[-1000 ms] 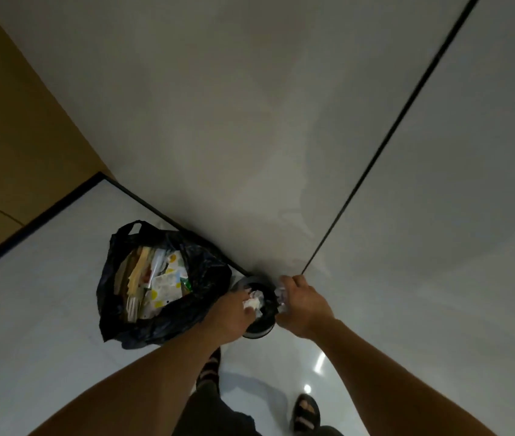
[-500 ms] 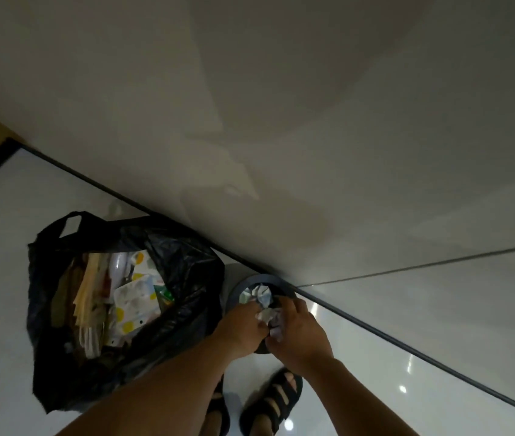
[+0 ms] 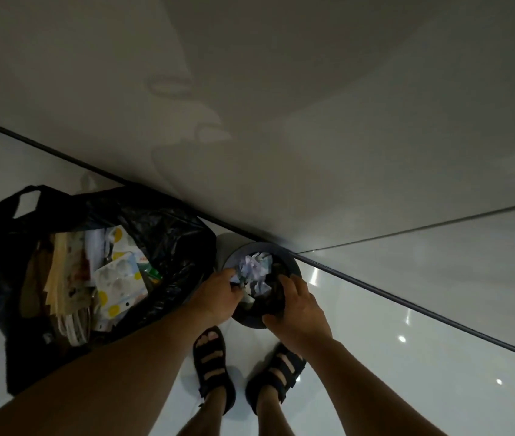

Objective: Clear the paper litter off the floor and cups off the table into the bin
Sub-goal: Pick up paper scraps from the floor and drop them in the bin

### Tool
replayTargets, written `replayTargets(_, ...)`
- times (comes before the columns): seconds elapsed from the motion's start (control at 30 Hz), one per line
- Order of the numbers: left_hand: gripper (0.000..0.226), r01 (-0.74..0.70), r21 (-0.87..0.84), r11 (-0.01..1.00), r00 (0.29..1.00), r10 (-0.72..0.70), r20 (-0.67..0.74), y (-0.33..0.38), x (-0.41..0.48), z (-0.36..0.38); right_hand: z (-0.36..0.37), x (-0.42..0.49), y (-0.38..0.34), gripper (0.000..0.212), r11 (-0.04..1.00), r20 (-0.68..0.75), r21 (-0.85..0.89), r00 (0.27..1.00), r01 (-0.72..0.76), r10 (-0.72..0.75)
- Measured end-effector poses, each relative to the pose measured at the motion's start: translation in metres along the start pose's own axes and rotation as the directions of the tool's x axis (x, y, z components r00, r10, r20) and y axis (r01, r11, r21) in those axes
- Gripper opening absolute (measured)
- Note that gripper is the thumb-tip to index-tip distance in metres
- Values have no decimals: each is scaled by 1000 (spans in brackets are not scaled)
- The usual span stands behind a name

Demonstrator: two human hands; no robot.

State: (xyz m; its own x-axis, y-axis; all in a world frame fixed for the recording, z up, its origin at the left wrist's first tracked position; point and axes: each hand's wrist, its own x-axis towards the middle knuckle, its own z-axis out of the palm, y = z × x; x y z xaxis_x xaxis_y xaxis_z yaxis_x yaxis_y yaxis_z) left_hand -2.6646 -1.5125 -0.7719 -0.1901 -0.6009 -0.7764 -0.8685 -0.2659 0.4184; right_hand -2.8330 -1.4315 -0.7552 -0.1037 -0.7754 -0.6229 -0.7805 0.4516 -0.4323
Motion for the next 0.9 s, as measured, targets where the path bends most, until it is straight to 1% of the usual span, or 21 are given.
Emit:
replayTargets(0.1,46,-44,123,991,999,45,-7,20,-22,-18,-20,-23,2,80,1000,11,-6,1000,-26,26)
replayTargets(0.17,48,-108,194,975,994,108,9,43,-41,-30,-40,-39,2,81,999,0,-25,999,-36,36)
replayTargets(0.27,41,-200,251,947,979,203,14,85,-80,-43,-79,-69,-1,83,997,-7,-42,998,-58,58)
replayTargets(0.37,50,-280,356,892,959,278,58,124,-123,-52,-122,-108,-4,84,995,-56,-44,995,-85,82)
replayTargets(0.43,56,-337,434,835,939,331,94,149,-152,-55,-145,-141,-7,83,993,-96,-46,990,-110,105)
replayTargets(0.5,54,-396,470,789,915,385,124,171,-180,-55,-163,-176,-8,83,989,-145,-42,980,-143,135)
replayTargets(0.57,52,-460,500,734,883,438,170,192,-209,-51,-175,-214,-8,82,978,-201,-6,958,-210,204)
replayTargets(0.67,56,-576,518,633,812,516,272,212,-253,-44,-184,-269,-12,82,952,-293,58,906,-301,305)
replayTargets(0.73,59,-653,534,536,750,558,357,220,-283,-35,-183,-309,-15,82,932,-333,84,871,-353,360)
replayTargets(0.8,60,-679,558,477,725,553,410,222,-301,-28,-178,-335,-16,81,915,-346,101,848,-391,400)
replayTargets(0.9,62,-717,619,320,673,550,495,236,-338,-10,-167,-391,-12,82,865,-368,198,783,-461,502)
